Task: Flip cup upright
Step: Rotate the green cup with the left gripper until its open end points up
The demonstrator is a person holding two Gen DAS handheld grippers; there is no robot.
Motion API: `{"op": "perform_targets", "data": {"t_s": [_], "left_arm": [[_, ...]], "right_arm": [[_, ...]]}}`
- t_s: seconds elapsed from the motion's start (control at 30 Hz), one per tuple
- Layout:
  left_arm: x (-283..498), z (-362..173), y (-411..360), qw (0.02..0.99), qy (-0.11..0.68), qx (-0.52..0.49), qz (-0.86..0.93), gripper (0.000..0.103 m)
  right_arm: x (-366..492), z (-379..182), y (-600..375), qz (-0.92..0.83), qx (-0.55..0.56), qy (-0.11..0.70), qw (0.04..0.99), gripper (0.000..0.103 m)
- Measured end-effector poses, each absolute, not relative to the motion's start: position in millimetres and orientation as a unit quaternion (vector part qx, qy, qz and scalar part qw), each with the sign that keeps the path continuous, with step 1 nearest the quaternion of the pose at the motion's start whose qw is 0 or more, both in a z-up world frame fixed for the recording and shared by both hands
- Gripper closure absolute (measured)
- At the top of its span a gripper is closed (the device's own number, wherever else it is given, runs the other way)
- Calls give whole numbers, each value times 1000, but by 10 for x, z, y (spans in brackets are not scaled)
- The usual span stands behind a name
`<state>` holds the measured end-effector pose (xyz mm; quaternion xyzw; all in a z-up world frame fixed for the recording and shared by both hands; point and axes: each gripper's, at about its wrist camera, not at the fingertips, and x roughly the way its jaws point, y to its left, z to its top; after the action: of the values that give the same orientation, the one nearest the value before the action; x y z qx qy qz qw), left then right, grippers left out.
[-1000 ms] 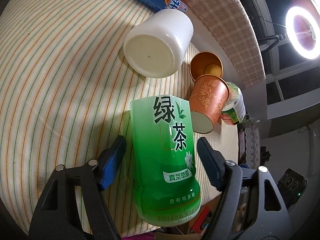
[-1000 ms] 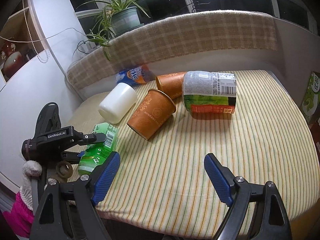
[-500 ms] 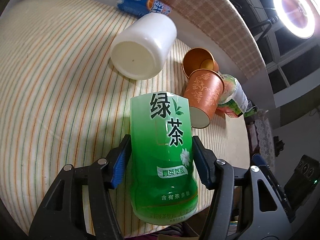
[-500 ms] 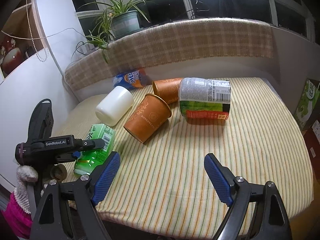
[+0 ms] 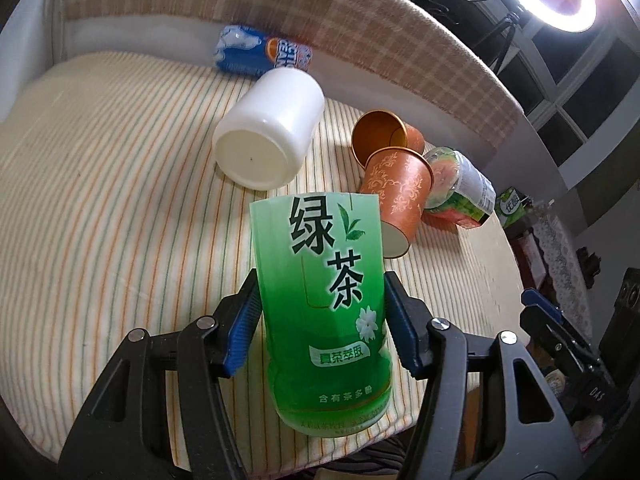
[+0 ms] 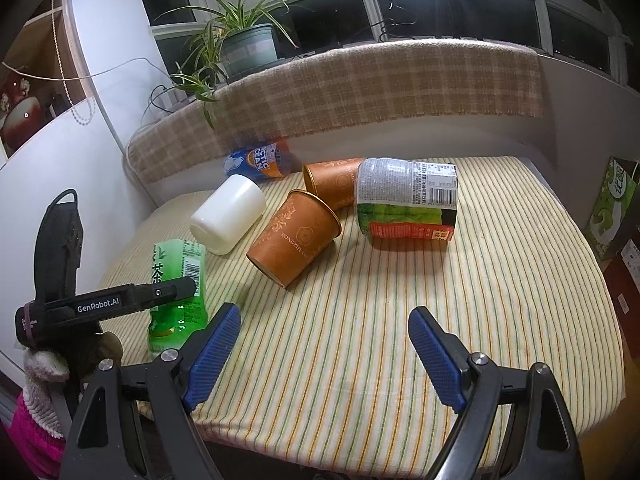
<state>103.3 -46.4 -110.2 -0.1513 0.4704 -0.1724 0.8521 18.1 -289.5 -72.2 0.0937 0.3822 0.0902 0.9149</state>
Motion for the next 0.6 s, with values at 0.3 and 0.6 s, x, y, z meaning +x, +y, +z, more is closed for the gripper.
{"op": "perform_targets", "data": {"t_s": [0.3, 0.6], "left_arm": [[940, -986, -496, 882, 435, -100, -153, 44], [911, -961, -545, 902, 405, -61, -139, 45]], "right_arm": [[179, -719, -2884, 90, 95, 383, 914, 15], [175, -718, -2879, 89, 95, 384, 914, 15]]}}
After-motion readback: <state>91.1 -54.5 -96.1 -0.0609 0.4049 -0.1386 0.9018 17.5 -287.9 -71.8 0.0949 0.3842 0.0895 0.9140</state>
